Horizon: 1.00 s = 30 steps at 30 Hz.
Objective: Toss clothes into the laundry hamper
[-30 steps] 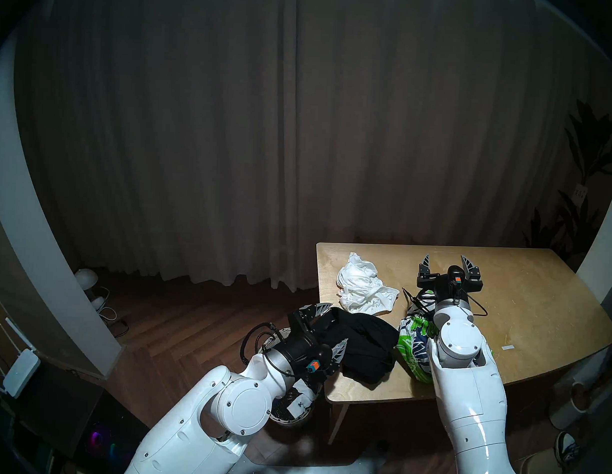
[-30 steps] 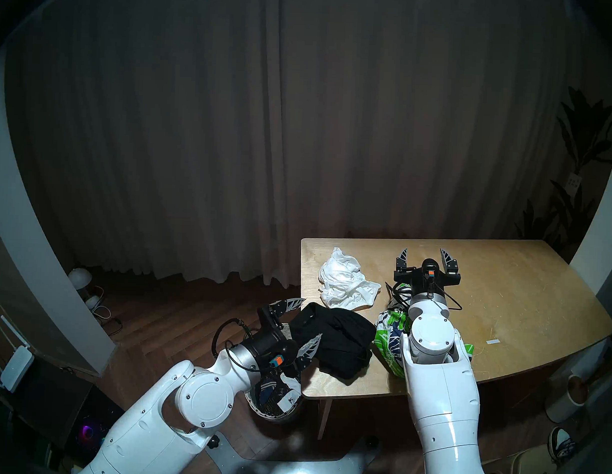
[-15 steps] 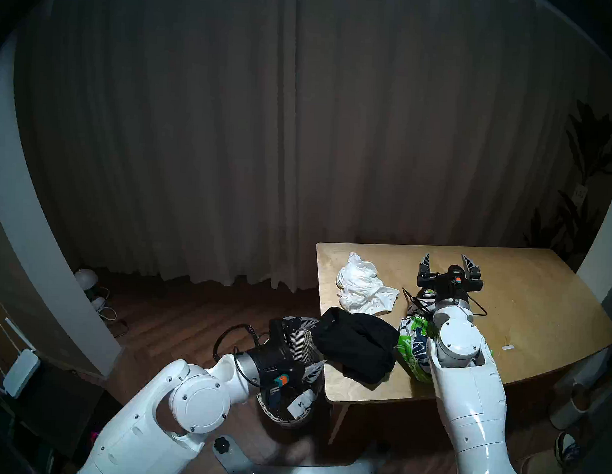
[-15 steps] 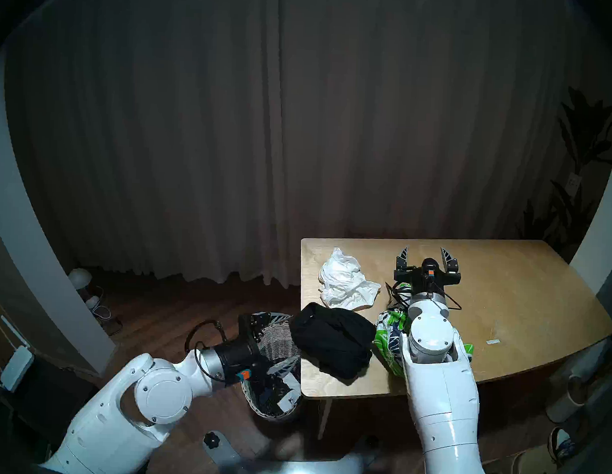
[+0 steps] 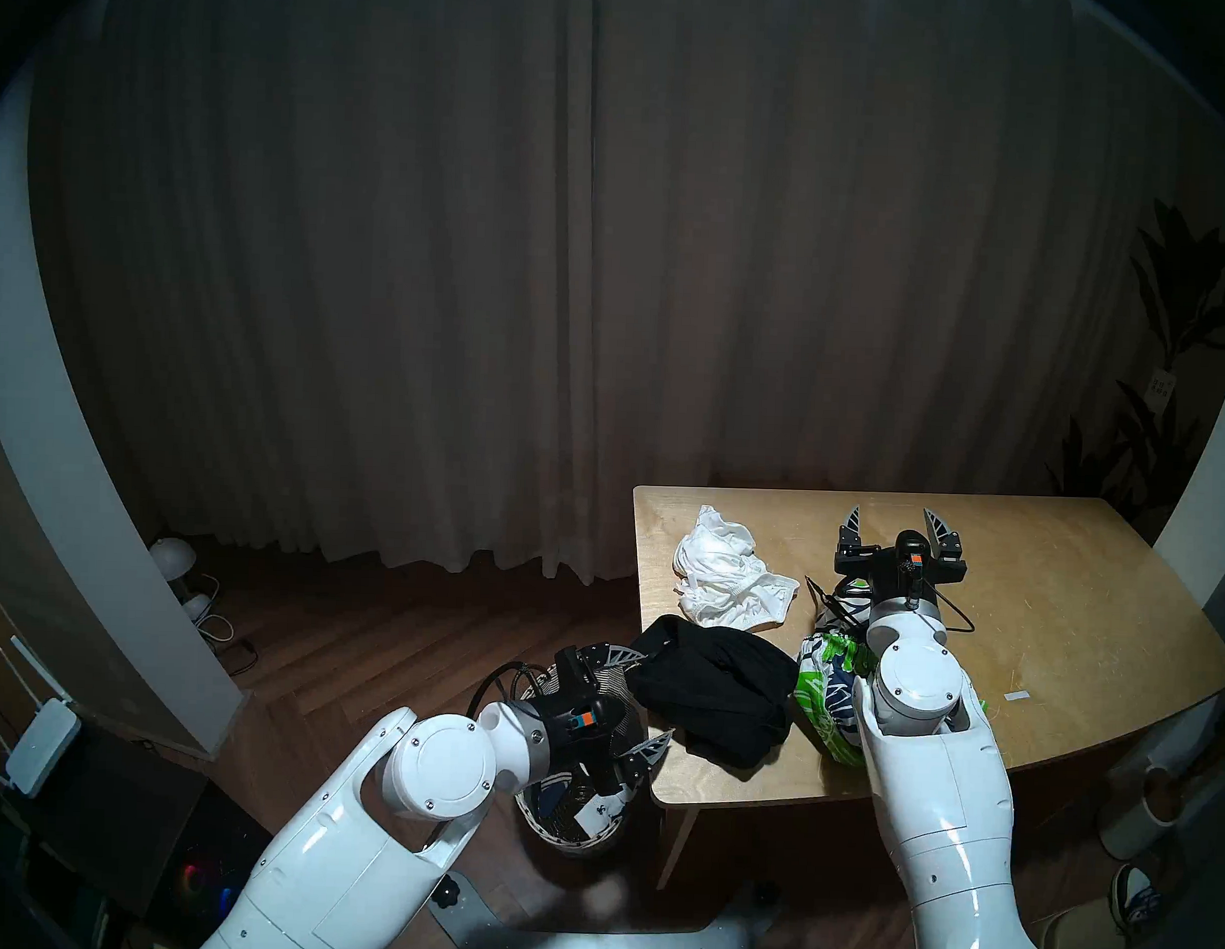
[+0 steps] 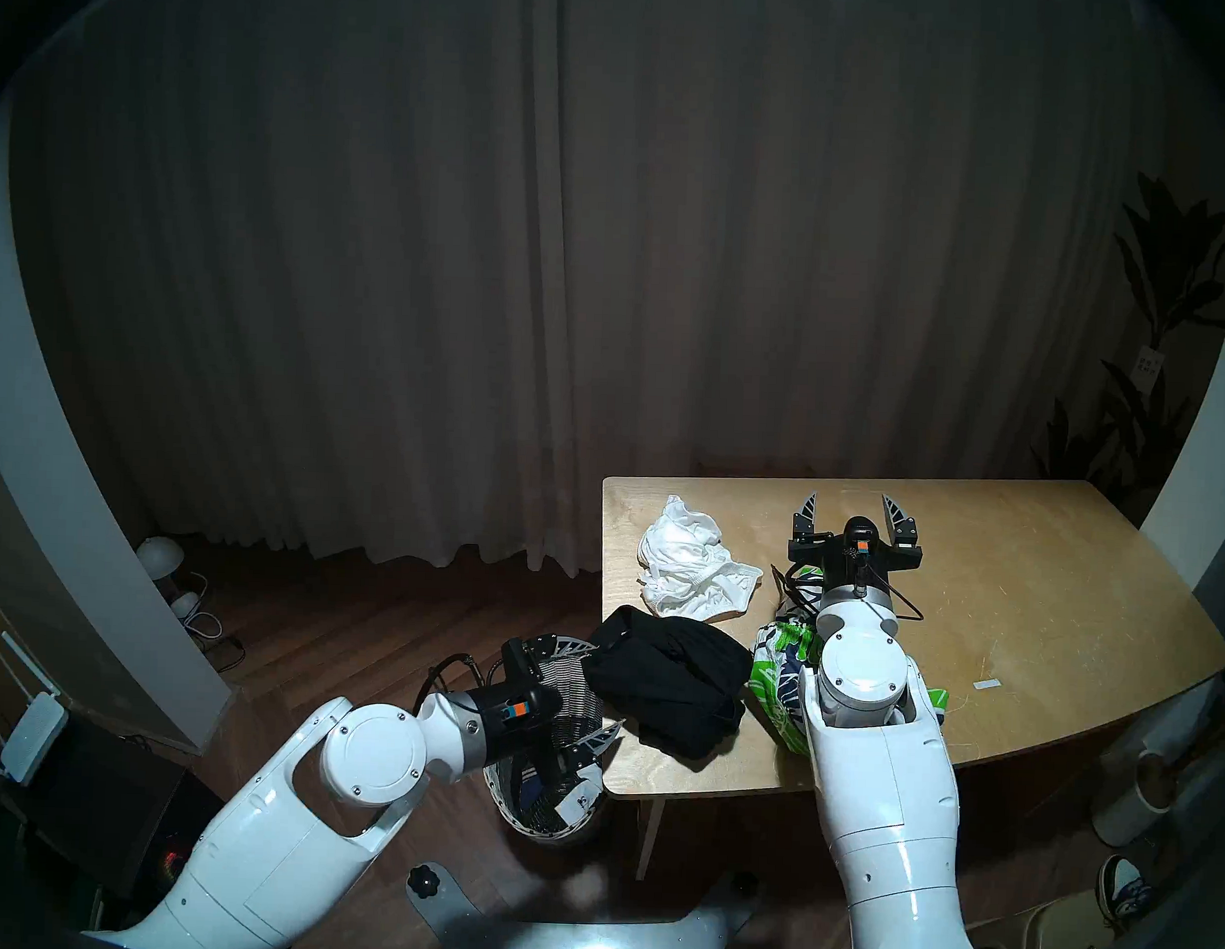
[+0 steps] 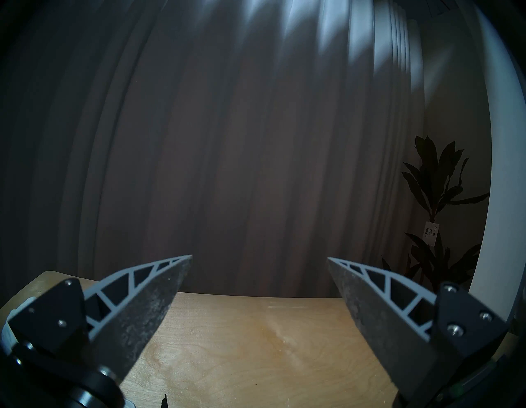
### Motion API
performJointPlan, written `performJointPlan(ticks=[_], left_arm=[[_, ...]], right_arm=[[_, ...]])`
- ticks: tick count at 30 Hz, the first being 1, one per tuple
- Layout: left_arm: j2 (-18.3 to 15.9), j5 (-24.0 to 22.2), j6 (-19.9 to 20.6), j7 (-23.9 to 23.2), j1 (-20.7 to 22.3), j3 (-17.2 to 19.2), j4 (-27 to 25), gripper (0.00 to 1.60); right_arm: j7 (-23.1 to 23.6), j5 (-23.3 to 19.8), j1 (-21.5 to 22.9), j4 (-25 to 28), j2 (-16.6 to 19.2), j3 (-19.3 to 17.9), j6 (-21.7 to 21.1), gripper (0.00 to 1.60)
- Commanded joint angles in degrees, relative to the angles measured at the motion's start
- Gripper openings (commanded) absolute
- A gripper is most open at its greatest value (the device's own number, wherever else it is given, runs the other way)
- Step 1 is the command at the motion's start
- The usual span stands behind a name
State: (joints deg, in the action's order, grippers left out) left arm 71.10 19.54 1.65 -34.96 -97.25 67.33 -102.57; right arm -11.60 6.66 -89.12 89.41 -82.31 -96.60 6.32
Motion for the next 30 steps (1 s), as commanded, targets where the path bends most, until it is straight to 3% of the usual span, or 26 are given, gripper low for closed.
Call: performJointPlan(ticks=[1, 19, 23, 30], left_arm=[[4.88, -1.19, -0.3, -0.28, 6.47, -0.65, 2.48, 1.6], [4.46, -2.62, -3.88, -6.39, 9.81, -5.23, 8.62, 1.6], [4.94, -2.43, -3.92, -6.15, 10.2, -5.42, 9.61, 1.6], [9.4, -0.05, -4.07, -1.48, 14.32, -5.8, 17.58, 1.6]], right_arm=[[0.05, -0.24, 0.69, 1.18, 0.14, -0.05, 0.73, 1.6], [-0.39, -0.92, 0.57, 1.21, 0.77, 0.46, 0.91, 1.6], [-0.49, -1.02, 0.56, 1.21, 0.87, 0.55, 0.91, 1.6], [-0.73, -1.18, 0.58, 1.14, 1.09, 0.77, 0.85, 1.6]])
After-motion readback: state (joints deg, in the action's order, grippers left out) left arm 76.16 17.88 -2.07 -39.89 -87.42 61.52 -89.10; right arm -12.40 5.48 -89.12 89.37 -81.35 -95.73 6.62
